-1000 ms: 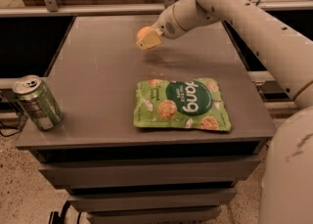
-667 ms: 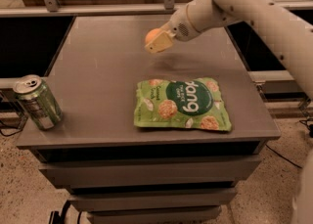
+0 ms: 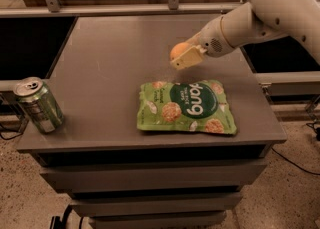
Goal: Move orange near green rice chip bag
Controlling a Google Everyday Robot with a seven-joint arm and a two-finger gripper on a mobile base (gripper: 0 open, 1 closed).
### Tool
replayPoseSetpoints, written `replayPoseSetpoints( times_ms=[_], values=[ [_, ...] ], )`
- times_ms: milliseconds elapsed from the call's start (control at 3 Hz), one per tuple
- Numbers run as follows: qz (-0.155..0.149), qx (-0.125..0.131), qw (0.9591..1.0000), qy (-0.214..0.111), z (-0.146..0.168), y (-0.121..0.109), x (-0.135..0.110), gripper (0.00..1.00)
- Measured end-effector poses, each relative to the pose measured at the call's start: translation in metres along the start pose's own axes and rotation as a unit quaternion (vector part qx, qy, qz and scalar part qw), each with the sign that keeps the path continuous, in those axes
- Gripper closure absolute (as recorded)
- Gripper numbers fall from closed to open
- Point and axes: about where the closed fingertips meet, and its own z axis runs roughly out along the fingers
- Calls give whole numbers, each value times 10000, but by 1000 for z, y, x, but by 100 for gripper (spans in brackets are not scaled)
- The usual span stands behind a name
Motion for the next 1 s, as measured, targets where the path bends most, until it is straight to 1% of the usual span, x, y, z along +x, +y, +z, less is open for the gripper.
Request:
replayPoseSetpoints(
  times_ms=[333, 1000],
  values=[
    [114, 113, 9999, 1, -28, 8, 31, 100],
    [382, 484, 9981, -66, -96, 14, 96, 100]
  ],
)
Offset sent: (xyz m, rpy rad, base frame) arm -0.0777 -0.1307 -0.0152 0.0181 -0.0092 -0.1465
